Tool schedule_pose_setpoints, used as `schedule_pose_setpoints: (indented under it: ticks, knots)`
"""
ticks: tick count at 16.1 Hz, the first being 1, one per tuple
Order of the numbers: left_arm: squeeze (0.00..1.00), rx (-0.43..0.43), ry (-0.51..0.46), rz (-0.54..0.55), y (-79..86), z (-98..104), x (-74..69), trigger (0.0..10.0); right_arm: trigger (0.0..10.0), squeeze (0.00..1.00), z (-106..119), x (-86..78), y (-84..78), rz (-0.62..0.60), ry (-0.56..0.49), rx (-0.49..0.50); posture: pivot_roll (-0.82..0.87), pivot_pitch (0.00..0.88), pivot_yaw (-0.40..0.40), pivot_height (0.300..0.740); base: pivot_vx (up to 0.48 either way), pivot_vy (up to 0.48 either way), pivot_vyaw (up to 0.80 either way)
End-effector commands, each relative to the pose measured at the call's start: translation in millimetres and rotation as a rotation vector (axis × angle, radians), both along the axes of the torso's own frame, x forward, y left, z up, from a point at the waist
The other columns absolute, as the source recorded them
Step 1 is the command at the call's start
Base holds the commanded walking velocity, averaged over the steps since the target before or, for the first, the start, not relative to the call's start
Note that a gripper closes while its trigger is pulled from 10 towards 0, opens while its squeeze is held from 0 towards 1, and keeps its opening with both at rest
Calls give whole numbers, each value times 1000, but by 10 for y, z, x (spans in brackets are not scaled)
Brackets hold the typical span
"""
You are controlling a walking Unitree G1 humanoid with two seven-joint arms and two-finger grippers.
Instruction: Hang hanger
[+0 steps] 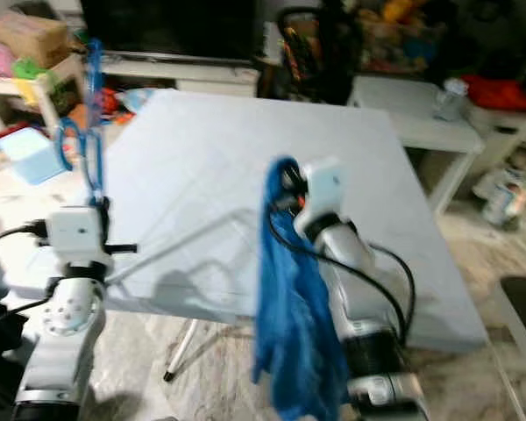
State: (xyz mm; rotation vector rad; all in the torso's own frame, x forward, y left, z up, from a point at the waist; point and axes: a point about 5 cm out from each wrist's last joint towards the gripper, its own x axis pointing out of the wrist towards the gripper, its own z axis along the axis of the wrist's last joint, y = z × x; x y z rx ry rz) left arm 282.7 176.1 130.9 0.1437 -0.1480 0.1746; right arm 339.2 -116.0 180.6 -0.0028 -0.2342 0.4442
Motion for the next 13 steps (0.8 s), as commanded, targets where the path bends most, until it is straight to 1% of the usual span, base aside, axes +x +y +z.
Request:
schedule_pose_setpoints:
  ticks: [1, 3, 4, 5, 7, 8, 10, 11, 12, 13]
  knots:
    - [0, -12, 52, -14, -38, -98, 1, 10000, 10000, 0, 80, 64, -67, -13, -11, 22, -24, 0, -61, 740, 0, 0, 0]
    - [0, -15, 54, -12, -30, -101, 10, 10000, 10000, 0, 232, 193, 15, 27, -28, 36, -22, 0, -66, 740, 0, 0, 0]
    - [0, -18, 53, -11, -38, -100, 19, 10000, 10000, 0, 475, 376, 128, 64, -56, 45, -20, 0, -74, 740, 0, 0, 0]
    - [0, -23, 50, -8, -45, -101, 25, 10000, 10000, 0, 745, 531, 215, 74, -90, 44, -16, 0, -80, 740, 0, 0, 0]
    - [0, -28, 52, -6, -54, -117, 22, 10000, 10000, 0, 1106, 654, 255, 47, -150, 42, -2, 0, -99, 740, 0, 0, 0]
    - [0, -31, 61, -10, -59, -153, 13, 10000, 10000, 0, 1546, 716, 219, -7, -218, 108, 11, 0, -109, 740, 0, 0, 0]
    - [0, -2, 57, -21, -7, -160, 14, 10000, 10000, 0, 2193, 671, 83, -95, -349, 200, 27, 0, -128, 740, 0, 0, 0]
    - [0, 0, 55, -7, 33, -157, 18, 10000, 10000, 0, 2419, 626, 14, -125, -408, 218, 32, 0, -133, 740, 0, 0, 0]
    - [0, 1, 49, 5, 58, -147, 21, 10000, 10000, 0, 2512, 600, -33, -142, -441, 217, 34, 0, -138, 740, 0, 0, 0]
    - [0, 0, 46, 13, 68, -143, 18, 10000, 10000, 0, 2466, 615, -55, -141, -433, 209, 32, 0, -139, 740, 0, 0, 0]
